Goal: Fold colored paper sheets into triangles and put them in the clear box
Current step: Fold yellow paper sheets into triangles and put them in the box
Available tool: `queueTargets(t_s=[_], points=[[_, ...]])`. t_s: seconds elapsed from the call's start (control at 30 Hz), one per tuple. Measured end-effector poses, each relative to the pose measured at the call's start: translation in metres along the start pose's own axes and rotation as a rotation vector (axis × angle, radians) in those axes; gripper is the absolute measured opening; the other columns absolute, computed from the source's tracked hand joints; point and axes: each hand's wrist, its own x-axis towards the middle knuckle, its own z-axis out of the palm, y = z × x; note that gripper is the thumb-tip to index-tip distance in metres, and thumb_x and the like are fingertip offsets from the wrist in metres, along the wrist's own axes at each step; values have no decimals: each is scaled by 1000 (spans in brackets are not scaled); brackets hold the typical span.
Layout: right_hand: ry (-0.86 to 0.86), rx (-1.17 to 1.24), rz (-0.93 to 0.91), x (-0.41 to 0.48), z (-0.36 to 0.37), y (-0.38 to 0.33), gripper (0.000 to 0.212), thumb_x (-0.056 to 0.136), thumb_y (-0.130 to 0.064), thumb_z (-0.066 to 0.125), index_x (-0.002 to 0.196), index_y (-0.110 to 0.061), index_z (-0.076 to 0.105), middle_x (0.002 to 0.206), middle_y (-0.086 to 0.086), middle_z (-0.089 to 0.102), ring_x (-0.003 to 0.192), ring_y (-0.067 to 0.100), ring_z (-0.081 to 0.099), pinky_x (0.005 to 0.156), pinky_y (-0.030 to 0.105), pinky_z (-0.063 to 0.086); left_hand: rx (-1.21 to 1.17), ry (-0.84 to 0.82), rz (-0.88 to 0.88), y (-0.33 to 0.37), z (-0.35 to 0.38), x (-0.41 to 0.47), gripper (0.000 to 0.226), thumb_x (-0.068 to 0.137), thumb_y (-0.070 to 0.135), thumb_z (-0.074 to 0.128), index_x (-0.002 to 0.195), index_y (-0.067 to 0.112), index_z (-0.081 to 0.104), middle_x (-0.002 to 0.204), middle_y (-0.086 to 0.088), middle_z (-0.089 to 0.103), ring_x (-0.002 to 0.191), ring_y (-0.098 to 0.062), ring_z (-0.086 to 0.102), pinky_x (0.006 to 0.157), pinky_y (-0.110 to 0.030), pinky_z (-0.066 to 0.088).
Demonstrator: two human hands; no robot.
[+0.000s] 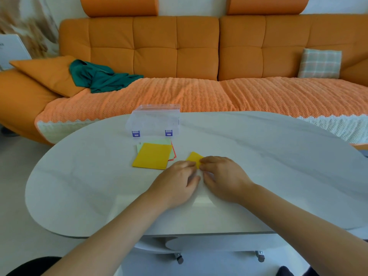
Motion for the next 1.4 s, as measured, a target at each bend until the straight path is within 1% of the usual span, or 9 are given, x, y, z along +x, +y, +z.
queueTargets(t_s=[0.07, 0.17, 0.3, 0.47, 0.6, 0.8, 0.97, 1.23, 1.4], points=[[-21, -14, 8, -1, -4, 0, 29, 92, -19, 56, 115, -21, 75, 128, 2, 67, 114, 27, 63, 99, 36, 49, 24, 1, 11, -1, 1, 0, 41, 100, 39, 47, 131, 17, 63, 141, 2, 55, 130, -17, 47, 108, -26, 33], [-68, -103, -12, -4, -11, 0, 34, 99, -27, 46, 126, -28, 67, 136, -5, 61, 128, 20, 53, 105, 35, 38, 108, -21, 29, 1, 1, 1, 62, 91, 60, 28, 126, 22, 62, 129, 6, 56, 120, -17, 51, 99, -34, 44], [-122, -219, 89, -7, -25, 8, 39, 102, -36, 37, 135, -39, 58, 147, -12, 50, 139, 15, 41, 113, 36, 25, 158, -68, -2, 3, 1, 3, 77, 84, 70, 14, 135, 30, 55, 128, 8, 49, 122, -15, 44, 101, -37, 44], [-126, -234, 199, -11, -33, 17, 39, 101, -38, 37, 133, -41, 59, 147, -13, 50, 136, 16, 44, 117, 38, 22, 238, -117, -2, 7, 2, 8, 60, 95, 67, 33, 146, 37, 43, 130, 6, 42, 126, -17, 37, 107, -32, 35], [-96, -249, 228, -13, -35, 24, 38, 98, -35, 39, 124, -38, 67, 128, -14, 62, 120, 17, 54, 108, 37, 30, 169, -108, -41, 9, -1, 12, 51, 97, 62, 38, 142, 39, 48, 127, 9, 43, 126, -13, 36, 105, -31, 37], [-72, -306, 194, -12, -30, 24, 37, 97, -34, 36, 111, -33, 70, 118, -11, 65, 111, 19, 57, 100, 35, 35, 99, -32, -5, 1, 2, 14, 39, 98, 50, 51, 133, 37, 60, 129, 10, 48, 124, -12, 43, 103, -24, 34], [-64, -114, 56, -4, -32, 27, 40, 97, -41, 51, 136, -30, 55, 136, -8, 54, 122, 17, 52, 101, 32, 37, -68, 19, -35, -13, 3, 31, 25, 92, 36, 67, 116, 29, 71, 131, 8, 55, 125, -12, 43, 107, -19, 28], [-47, 44, -86, 25, -20, 40, 24, 92, -40, 67, 113, -32, 72, 109, -9, 64, 97, 17, 54, 80, 36, 48, 49, 120, 206, -38, -2, 47, 14, 89, 23, 69, 98, 18, 78, 94, 5, 75, 86, -18, 65, 79, -28, 50], [131, -249, -368, 39, -12, 52, 30, 96, -31, 46, 88, -22, 73, 81, -3, 68, 68, 24, 61, 58, 35, 47, -14, 99, 161, -39, -3, 51, 35, 84, 45, 68, 110, 23, 75, 99, 8, 73, 93, -12, 61, 83, -26, 48]])
